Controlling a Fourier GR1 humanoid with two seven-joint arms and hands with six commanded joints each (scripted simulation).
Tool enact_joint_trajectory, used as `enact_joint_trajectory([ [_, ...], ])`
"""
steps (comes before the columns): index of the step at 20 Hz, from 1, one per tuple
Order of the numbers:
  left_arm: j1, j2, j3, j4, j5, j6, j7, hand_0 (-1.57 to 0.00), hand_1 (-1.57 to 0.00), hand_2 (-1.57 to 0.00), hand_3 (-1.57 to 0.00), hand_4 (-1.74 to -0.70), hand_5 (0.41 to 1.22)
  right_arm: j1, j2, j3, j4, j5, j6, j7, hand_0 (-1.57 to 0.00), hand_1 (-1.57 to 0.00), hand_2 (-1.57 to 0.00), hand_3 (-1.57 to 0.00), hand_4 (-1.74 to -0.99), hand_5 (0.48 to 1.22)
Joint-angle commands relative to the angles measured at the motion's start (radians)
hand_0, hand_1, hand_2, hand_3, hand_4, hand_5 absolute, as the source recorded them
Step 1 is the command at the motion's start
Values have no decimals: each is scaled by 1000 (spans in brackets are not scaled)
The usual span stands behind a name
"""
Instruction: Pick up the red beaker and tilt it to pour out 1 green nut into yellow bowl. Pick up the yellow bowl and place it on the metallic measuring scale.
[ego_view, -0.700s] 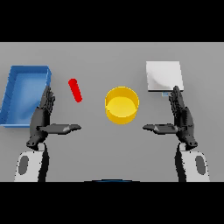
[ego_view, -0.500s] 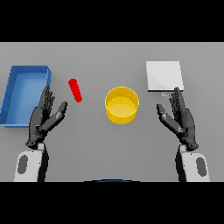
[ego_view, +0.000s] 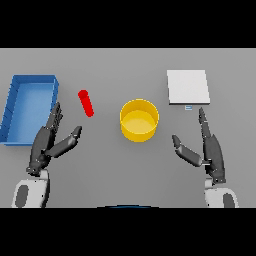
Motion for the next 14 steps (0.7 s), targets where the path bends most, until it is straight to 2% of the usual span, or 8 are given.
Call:
enact_joint_trajectory([
  [1,4,-2,-10,6,-18,5,-2,1,1,1,1,-1161,602,3,-3,-1,-12,-13,11,0,1,1,1,1,-1192,600],
  [3,-29,-5,-12,41,-32,10,2,1,1,1,1,-1163,604,-4,-3,-10,-13,-43,28,7,1,1,1,1,-1212,607],
  [5,-68,-9,-8,112,-39,6,-25,1,1,1,1,-1191,611,8,-5,1,-14,-38,38,-10,1,1,1,1,-1230,617],
  [10,-208,-29,10,301,-80,43,-64,1,1,1,1,-1233,636,-21,-3,-6,-10,-53,43,-1,1,1,1,1,-1267,632],
  [14,-295,-20,45,421,-73,46,-121,1,1,1,1,-1262,668,-8,1,-2,-15,-49,41,-12,1,1,1,1,-1278,634],
])
